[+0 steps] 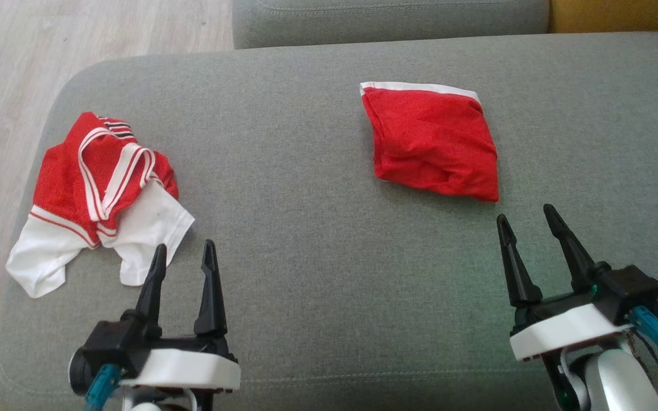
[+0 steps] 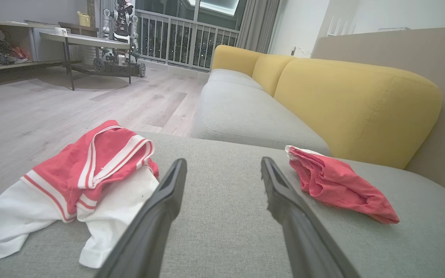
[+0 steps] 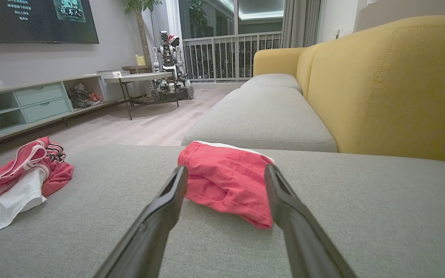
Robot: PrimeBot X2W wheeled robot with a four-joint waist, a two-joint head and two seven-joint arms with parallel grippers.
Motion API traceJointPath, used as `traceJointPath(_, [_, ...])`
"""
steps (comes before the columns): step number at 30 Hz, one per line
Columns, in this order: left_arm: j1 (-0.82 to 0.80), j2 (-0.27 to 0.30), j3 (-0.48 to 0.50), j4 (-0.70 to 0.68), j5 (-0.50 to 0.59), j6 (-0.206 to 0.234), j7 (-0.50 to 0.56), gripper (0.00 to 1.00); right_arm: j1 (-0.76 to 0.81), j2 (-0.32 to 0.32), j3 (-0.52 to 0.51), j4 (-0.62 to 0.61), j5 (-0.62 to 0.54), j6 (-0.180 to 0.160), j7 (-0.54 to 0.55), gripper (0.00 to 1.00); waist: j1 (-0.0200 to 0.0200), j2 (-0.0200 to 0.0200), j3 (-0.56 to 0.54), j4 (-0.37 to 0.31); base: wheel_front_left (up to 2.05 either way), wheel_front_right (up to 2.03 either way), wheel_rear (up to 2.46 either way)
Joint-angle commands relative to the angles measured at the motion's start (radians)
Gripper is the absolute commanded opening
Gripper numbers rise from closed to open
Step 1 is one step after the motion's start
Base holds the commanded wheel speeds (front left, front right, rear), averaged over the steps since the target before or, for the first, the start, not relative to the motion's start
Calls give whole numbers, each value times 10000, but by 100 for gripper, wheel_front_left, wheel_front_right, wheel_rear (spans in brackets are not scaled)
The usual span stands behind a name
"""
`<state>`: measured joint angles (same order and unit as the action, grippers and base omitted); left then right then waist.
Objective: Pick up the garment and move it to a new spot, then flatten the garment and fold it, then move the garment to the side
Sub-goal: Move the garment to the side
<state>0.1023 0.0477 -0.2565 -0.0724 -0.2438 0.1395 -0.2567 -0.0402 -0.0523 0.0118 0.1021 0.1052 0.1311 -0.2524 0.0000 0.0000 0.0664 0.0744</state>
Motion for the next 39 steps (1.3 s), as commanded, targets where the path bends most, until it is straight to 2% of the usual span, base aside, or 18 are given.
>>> traceJointPath(1, [-211, 26, 381, -263, 126, -79, -51, 100, -161, 18, 266, -349, 30, -4, -92, 100, 0, 0, -22, -23, 0, 0, 0])
traceJointPath(6, [-111, 26, 437, -19, 445, -255, -51, 100, -157, 19, 246, -361, 8, -4, -92, 100, 0, 0, -72, -62, 0, 0, 0])
traceJointPath(14, [-124, 26, 483, 182, 866, -122, -51, 100, -116, 19, 359, -328, -65, -4, -93, 100, 0, 0, -116, -47, 0, 0, 0])
traceJointPath(26, [-141, 26, 401, 249, 866, -34, -51, 100, -407, 20, 632, 120, 247, -4, -93, 100, 0, 0, -61, -38, 0, 0, 0])
traceJointPath(30, [-297, 26, 259, 262, 815, -34, -51, 100, -1094, 20, 869, 1097, 1787, -4, -87, 100, 0, 0, 251, 46, 0, 0, 0])
traceJointPath(32, [-390, 26, 182, 277, 767, -19, -51, 100, -1719, 20, 1174, 1783, 2567, -4, 254, 100, 0, 0, 438, 93, 0, 0, 0])
traceJointPath(35, [-540, 26, 24, 338, 674, -3, -51, 100, -2805, 3, 1024, 2646, 3557, -4, 991, 100, 0, 0, 728, 236, 0, 0, 0])
traceJointPath(39, [-902, 26, -265, 354, 540, 50, -51, 100, -4311, -574, 638, 3736, 4112, -4, 2003, 100, 0, 0, 1211, 561, 0, 0, 0])
